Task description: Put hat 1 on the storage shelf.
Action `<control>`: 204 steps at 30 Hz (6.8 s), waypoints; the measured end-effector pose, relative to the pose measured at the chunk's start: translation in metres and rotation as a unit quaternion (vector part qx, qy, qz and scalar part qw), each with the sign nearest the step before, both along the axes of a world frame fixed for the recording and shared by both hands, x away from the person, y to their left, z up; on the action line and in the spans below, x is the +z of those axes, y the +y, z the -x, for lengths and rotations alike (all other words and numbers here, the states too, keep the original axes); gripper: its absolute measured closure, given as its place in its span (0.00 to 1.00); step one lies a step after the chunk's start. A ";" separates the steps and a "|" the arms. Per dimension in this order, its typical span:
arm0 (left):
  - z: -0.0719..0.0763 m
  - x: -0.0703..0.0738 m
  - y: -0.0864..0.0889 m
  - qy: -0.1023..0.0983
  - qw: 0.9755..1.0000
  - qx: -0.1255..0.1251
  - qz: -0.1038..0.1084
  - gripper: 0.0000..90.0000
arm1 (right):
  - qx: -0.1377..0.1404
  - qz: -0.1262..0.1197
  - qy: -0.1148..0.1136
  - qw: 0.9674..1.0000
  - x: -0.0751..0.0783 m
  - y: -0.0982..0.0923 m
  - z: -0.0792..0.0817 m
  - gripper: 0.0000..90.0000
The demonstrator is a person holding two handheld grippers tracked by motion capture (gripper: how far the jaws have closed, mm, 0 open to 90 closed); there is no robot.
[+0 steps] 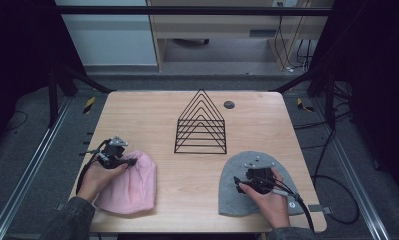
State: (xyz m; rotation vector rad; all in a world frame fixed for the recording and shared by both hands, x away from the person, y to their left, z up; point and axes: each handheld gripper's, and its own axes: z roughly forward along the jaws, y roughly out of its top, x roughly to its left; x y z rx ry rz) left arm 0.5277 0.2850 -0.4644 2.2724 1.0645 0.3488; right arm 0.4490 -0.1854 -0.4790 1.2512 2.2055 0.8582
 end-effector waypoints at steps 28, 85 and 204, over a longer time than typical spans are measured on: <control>0.051 0.085 -0.014 -0.126 0.988 -0.031 0.082 0.84 | 0.094 -0.065 -0.038 0.993 0.030 0.050 0.009 0.37; 0.011 0.215 -0.062 -0.163 0.965 -0.108 0.178 0.83 | 0.225 -0.077 -0.047 0.970 0.142 0.122 -0.059 0.93; -0.075 0.160 -0.172 -0.164 0.958 -0.173 0.159 0.79 | 0.133 -0.082 -0.056 0.986 0.073 0.029 -0.119 0.92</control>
